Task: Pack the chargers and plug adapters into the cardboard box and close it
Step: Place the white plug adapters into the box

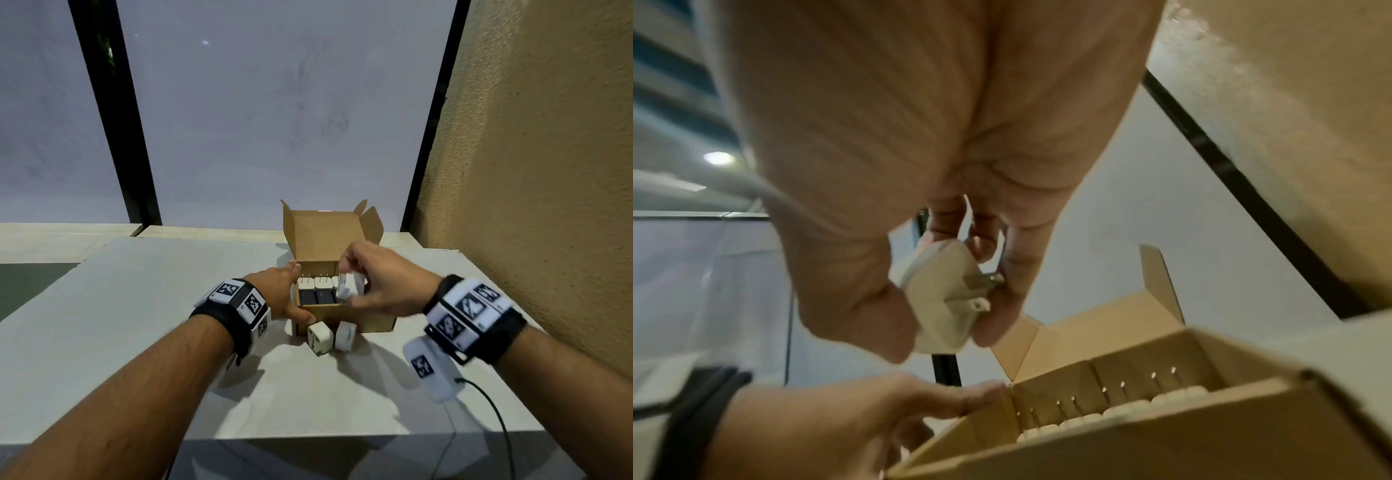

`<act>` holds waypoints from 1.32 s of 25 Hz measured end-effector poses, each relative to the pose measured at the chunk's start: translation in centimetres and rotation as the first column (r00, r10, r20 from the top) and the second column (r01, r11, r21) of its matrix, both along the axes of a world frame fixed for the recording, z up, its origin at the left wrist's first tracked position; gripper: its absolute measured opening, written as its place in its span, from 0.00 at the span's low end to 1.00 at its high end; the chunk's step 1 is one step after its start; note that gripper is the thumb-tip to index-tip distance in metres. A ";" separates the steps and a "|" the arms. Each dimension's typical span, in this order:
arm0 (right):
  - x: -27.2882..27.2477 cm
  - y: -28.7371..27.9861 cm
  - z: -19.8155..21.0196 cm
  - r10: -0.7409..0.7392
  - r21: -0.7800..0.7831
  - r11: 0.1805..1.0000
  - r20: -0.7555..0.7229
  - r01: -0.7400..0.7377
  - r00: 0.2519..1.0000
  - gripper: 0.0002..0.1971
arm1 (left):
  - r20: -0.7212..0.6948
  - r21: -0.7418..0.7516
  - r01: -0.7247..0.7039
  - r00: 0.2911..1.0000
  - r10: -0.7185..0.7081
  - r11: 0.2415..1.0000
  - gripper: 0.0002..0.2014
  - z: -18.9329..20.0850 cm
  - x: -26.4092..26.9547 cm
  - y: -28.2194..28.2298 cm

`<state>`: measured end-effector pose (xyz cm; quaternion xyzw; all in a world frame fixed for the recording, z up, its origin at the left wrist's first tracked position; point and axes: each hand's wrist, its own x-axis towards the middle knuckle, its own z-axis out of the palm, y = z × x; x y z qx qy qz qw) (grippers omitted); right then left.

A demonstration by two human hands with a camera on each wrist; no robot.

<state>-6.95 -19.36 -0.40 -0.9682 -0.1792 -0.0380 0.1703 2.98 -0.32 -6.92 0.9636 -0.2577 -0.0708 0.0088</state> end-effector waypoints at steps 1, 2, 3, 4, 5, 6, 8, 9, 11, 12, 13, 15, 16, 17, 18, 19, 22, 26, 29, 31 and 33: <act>1.3 0.2 0.3 -0.025 0.065 0.998 -0.024 0.027 0.999 0.20 | -0.002 -0.006 -0.002 1.000 0.002 1.000 0.56 0.0 0.0 0.0; 2.5 0.4 0.4 -0.038 0.135 0.990 -0.070 0.047 0.997 0.21 | -0.005 -0.014 -0.004 1.000 0.004 1.000 0.56 0.0 0.1 0.0; 3.5 0.8 0.3 -0.048 0.199 0.977 -0.117 0.071 0.992 0.21 | -0.011 -0.024 -0.007 1.000 0.007 1.000 0.56 -0.1 0.1 0.0; 4.4 1.0 0.2 -0.062 0.233 0.968 -0.143 0.095 0.988 0.21 | -0.016 -0.035 -0.008 1.000 0.007 0.999 0.56 -0.1 0.0 0.0; 5.3 1.4 -0.2 -0.078 0.234 0.966 -0.141 0.110 0.987 0.21 | -0.020 -0.047 -0.007 1.000 0.006 0.999 0.56 -0.2 0.1 0.0; 6.1 1.7 -0.6 -0.094 0.210 0.970 -0.124 0.119 0.988 0.20 | -0.023 -0.060 -0.006 1.000 0.005 0.998 0.56 -0.3 0.1 0.1; 7.6 2.2 -1.5 -0.134 0.153 0.977 -0.083 0.146 0.987 0.18 | -0.023 -0.077 -0.001 1.000 -0.001 0.997 0.56 -0.2 0.1 0.1; 8.2 2.4 -1.8 -0.158 0.136 0.977 -0.062 0.166 0.985 0.16 | -0.018 -0.077 0.002 1.000 -0.004 0.997 0.56 -0.2 0.2 0.1; 9.1 2.6 -2.3 -0.216 0.141 0.966 -0.022 0.217 0.976 0.16 | -0.007 -0.072 0.001 1.000 -0.001 0.997 0.56 -0.2 0.1 0.2; 9.4 2.5 -2.4 -0.237 0.156 0.959 -0.013 0.236 0.971 0.17 | -0.003 -0.073 0.000 1.000 0.000 0.997 0.56 -0.2 0.0 0.1; 9.6 2.4 -2.6 -0.245 0.174 0.954 -0.019 0.244 0.969 0.18 | -0.003 -0.075 0.000 1.000 0.000 0.997 0.56 -0.2 0.0 0.1; 9.8 2.2 -3.0 -0.230 0.183 0.953 -0.085 0.242 0.970 0.23 | -0.010 -0.087 -0.005 1.000 0.004 0.996 0.56 -0.2 0.1 0.0; 9.9 2.2 -3.2 -0.222 0.179 0.954 -0.120 0.242 0.967 0.25 | -0.016 -0.097 -0.008 1.000 0.006 0.995 0.55 -0.2 0.2 0.0; 9.9 2.2 -3.4 -0.220 0.169 0.955 -0.142 0.242 0.965 0.24 | -0.021 -0.105 -0.010 1.000 0.008 0.994 0.54 -0.2 0.3 0.0; 10.0 2.4 -3.6 -0.221 0.159 0.957 -0.151 0.244 0.964 0.23 | -0.020 -0.109 -0.012 1.000 0.009 0.994 0.53 -0.2 0.4 0.0; 9.9 2.5 -3.8 -0.228 0.163 0.954 -0.148 0.251 0.962 0.22 | -0.018 -0.107 -0.011 1.000 0.009 0.994 0.53 -0.3 0.4 0.0; 10.0 2.7 -4.2 -0.275 0.279 0.914 -0.110 0.295 0.955 0.22 | -0.021 -0.122 -0.007 1.000 0.005 0.993 0.54 -0.6 0.5 0.1; 9.9 3.4 -4.3 -0.271 0.168 0.943 -0.108 0.286 0.956 0.22 | -0.027 -0.192 -0.003 1.000 -0.002 0.981 0.53 -0.7 0.5 0.2; 9.7 3.7 -4.5 -0.254 0.071 0.961 -0.141 0.266 0.957 0.19 | -0.016 -0.209 0.003 1.000 -0.006 0.978 0.50 -0.8 0.5 0.2; 10.0 3.8 -4.5 -0.254 0.084 0.960 -0.137 0.266 0.958 0.14 | -0.011 -0.204 0.005 1.000 -0.007 0.979 0.51 -0.9 0.6 0.2; 10.2 4.0 -4.6 -0.260 0.103 0.956 -0.152 0.277 0.954 0.11 | -0.015 -0.212 0.007 1.000 -0.010 0.977 0.51 -0.8 0.6 0.2</act>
